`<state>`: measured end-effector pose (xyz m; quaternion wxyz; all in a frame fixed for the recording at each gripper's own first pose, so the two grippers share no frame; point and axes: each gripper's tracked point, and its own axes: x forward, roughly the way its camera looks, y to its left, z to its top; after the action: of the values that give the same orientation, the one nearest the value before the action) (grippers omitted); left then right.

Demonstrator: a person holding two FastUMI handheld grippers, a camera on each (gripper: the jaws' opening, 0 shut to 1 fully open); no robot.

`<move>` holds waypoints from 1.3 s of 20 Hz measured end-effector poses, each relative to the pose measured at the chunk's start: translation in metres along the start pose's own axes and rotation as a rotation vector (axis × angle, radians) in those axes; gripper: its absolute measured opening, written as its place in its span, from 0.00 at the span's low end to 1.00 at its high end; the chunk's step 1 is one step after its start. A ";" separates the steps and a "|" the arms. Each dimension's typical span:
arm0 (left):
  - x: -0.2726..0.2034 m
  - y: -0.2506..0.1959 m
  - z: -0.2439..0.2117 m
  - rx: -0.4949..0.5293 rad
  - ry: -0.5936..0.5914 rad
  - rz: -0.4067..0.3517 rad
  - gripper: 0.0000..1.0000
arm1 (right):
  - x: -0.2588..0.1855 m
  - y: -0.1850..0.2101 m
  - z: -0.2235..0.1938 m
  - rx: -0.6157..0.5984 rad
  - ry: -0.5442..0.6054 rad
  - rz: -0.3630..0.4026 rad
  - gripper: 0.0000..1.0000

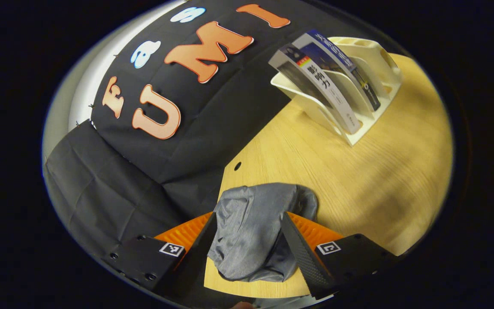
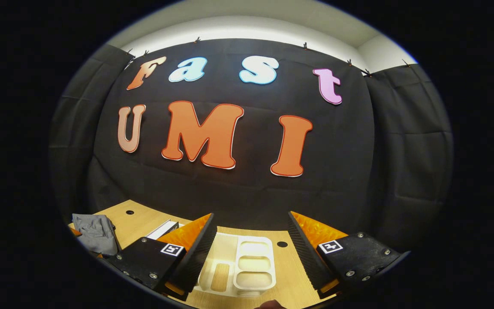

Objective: Open the schoolbag, grab two books from the bookshelf and put them into the schoolbag.

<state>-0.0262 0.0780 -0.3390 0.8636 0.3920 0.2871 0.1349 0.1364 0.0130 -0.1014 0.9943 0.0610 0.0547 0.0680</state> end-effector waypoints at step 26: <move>0.074 0.087 -0.017 0.074 0.061 0.121 0.24 | -0.011 -0.022 -0.010 0.048 0.024 -0.092 0.98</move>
<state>0.0218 0.1794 -0.3115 0.8295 0.4360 0.2941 0.1880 0.1273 -0.0090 -0.1126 0.9939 0.0813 0.0712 0.0215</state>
